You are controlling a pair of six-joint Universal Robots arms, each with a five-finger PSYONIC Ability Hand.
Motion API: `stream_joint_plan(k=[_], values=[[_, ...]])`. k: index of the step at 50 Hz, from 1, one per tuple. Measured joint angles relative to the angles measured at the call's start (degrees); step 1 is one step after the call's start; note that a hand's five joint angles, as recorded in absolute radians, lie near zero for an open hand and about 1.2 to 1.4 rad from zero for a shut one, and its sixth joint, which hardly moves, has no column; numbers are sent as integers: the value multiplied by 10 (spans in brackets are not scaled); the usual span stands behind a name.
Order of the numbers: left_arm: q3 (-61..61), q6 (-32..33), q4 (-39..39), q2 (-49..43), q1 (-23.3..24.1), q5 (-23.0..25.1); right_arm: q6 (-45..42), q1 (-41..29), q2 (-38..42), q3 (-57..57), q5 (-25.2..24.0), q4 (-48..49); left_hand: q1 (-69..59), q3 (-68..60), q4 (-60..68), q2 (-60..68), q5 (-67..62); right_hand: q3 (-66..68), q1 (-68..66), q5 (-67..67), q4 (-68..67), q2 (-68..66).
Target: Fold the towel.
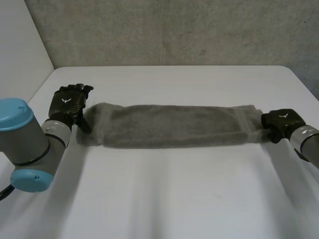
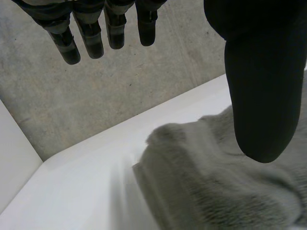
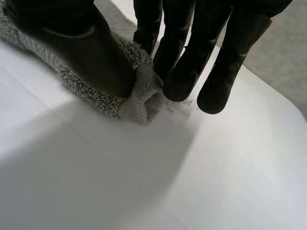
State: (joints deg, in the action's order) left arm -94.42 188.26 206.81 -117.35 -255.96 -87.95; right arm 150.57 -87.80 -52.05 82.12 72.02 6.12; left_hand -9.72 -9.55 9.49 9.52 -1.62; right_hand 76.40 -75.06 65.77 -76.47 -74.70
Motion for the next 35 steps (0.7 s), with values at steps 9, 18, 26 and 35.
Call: stream_joint_plan(k=[9,18,26,35], values=[[0,0,1,0,-1,0,-38,93,-46,-11,7,-30,0,0,0,0,0,0,0,0,0,0],[-1,0,1,2,-2,0,-131,142,-80,-74,11,-73,0,0,0,0,0,1,-1,2,0,-1],[-2,0,0,3,1,0,-136,-5,-121,-115,18,-83,0,0,0,0,0,6,-1,3,0,-5],[-6,0,0,3,5,0,-153,-279,-59,-137,35,-7,0,0,0,0,0,6,-2,3,0,-5]])
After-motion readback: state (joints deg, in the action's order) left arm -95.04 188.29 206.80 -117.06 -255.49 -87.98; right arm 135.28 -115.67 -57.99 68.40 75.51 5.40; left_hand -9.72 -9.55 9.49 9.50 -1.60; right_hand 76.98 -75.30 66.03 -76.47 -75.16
